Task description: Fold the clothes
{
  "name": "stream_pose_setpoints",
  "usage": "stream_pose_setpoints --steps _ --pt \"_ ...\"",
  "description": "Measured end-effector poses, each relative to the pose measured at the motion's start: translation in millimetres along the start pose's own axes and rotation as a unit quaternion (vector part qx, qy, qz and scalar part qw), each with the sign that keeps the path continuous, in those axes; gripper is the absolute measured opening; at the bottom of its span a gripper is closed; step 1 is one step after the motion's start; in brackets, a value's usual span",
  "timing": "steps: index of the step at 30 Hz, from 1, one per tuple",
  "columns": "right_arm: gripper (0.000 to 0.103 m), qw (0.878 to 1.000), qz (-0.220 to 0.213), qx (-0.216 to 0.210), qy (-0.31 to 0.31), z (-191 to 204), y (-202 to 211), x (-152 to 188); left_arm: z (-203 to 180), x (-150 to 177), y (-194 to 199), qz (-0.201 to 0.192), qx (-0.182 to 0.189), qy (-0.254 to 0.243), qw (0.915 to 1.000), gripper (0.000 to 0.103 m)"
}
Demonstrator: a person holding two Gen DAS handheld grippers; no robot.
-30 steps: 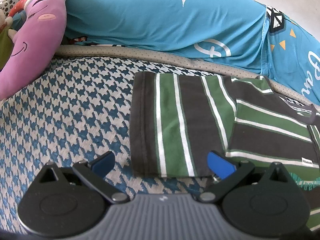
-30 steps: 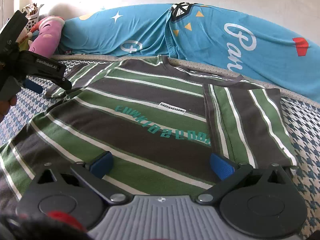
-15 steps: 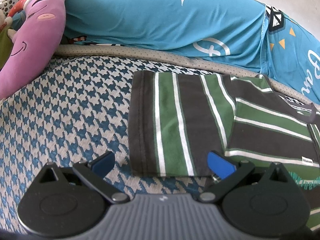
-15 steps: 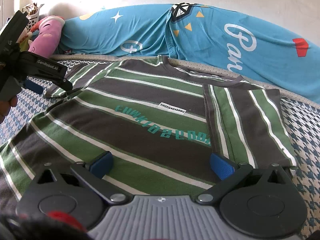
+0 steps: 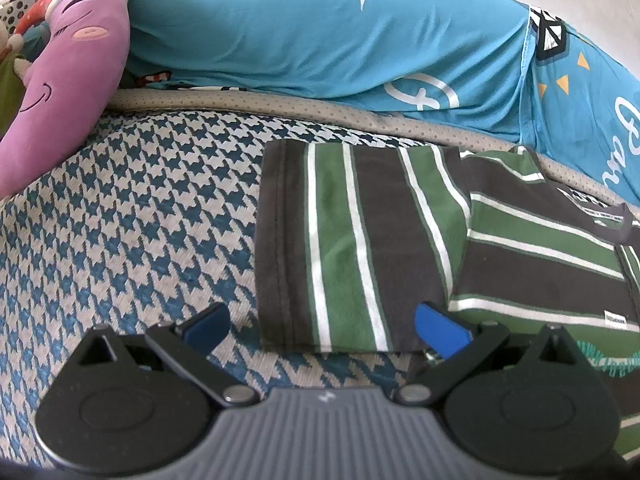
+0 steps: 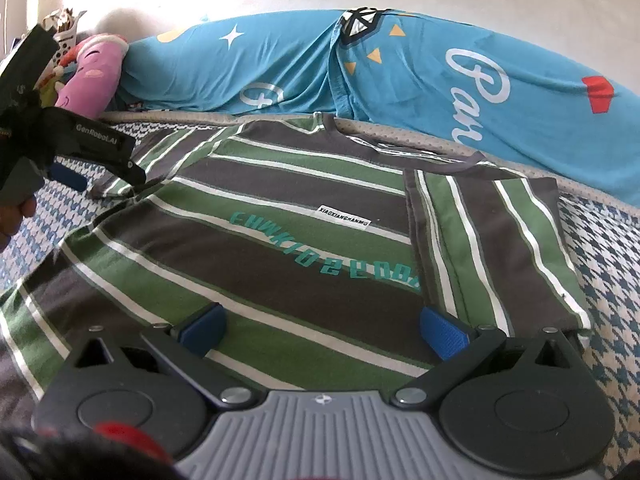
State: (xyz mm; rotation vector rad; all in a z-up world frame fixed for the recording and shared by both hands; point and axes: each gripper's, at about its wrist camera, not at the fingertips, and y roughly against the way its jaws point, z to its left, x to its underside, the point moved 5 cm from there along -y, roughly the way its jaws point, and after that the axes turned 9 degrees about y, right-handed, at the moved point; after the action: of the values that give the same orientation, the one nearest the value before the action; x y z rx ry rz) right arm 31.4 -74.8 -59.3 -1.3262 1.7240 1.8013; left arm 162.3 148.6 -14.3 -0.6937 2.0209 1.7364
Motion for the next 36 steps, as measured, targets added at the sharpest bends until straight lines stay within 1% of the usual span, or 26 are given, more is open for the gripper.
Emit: stream_pose_setpoints --steps 14,17,23,26,36 --pt "0.103 1.0 0.007 0.009 0.012 2 -1 -1 -1 1 3 -0.004 -0.002 0.002 1.0 0.103" --pt "0.103 1.0 0.006 0.014 0.018 4 0 -2 -3 1 4 -0.006 0.004 0.002 1.0 0.103" --pt "0.103 1.0 0.001 0.001 -0.008 -1 3 1 -6 3 5 -0.006 0.01 -0.005 0.9999 0.103" --pt "0.103 1.0 -0.001 0.003 -0.009 0 3 1 -6 3 5 -0.005 0.011 -0.005 0.9999 0.103" --pt "0.103 0.999 -0.01 -0.007 -0.039 -7 6 3 -5 3 7 -0.007 0.014 -0.007 0.9999 0.103"
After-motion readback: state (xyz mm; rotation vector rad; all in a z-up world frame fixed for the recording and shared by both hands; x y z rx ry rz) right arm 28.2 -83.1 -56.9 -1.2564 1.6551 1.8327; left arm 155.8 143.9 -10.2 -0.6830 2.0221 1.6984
